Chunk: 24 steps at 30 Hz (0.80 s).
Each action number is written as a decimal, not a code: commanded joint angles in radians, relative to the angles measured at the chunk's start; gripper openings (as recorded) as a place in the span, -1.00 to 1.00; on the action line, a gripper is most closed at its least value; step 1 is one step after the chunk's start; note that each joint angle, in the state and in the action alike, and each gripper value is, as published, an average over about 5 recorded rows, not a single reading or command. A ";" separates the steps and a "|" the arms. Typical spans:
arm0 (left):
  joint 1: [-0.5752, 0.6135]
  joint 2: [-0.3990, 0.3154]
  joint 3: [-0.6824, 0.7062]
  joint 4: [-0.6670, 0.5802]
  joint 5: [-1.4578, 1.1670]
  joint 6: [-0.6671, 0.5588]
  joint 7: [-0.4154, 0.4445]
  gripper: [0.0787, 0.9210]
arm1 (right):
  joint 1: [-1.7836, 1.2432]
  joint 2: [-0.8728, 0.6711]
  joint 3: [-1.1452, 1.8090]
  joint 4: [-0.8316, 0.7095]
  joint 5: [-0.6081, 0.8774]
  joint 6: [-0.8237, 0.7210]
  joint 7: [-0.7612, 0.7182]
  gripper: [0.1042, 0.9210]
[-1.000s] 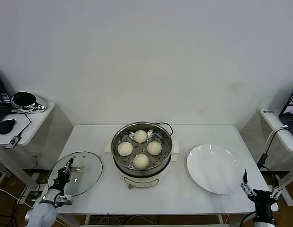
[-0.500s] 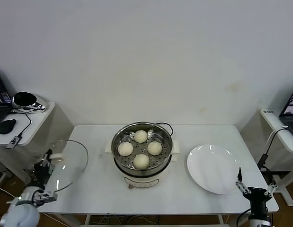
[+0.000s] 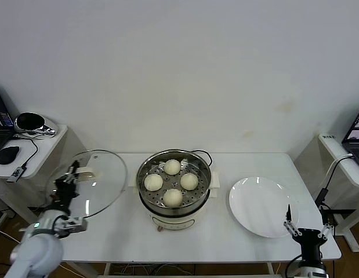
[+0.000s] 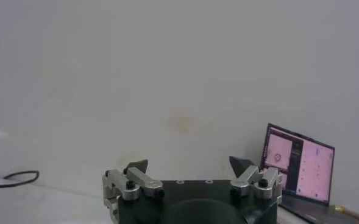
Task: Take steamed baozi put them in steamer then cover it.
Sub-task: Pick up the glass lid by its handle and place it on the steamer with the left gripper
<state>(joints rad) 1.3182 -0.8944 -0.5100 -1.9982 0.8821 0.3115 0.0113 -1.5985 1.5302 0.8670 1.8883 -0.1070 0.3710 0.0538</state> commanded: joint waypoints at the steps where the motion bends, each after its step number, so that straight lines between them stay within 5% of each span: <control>1: -0.314 -0.068 0.411 -0.021 0.141 0.198 0.119 -0.83 | 0.027 0.018 -0.019 -0.020 -0.064 -0.018 0.012 0.76; 12: -0.448 -0.240 0.560 0.040 0.342 0.261 0.260 -0.83 | 0.030 0.019 -0.020 -0.034 -0.086 -0.023 0.008 0.76; 24: -0.464 -0.376 0.602 0.149 0.387 0.259 0.281 -0.83 | 0.009 0.015 -0.026 -0.045 -0.091 -0.008 0.009 0.76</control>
<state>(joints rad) 0.9214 -1.1459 -0.0012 -1.9203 1.1867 0.5399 0.2428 -1.5882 1.5433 0.8446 1.8491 -0.1861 0.3597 0.0609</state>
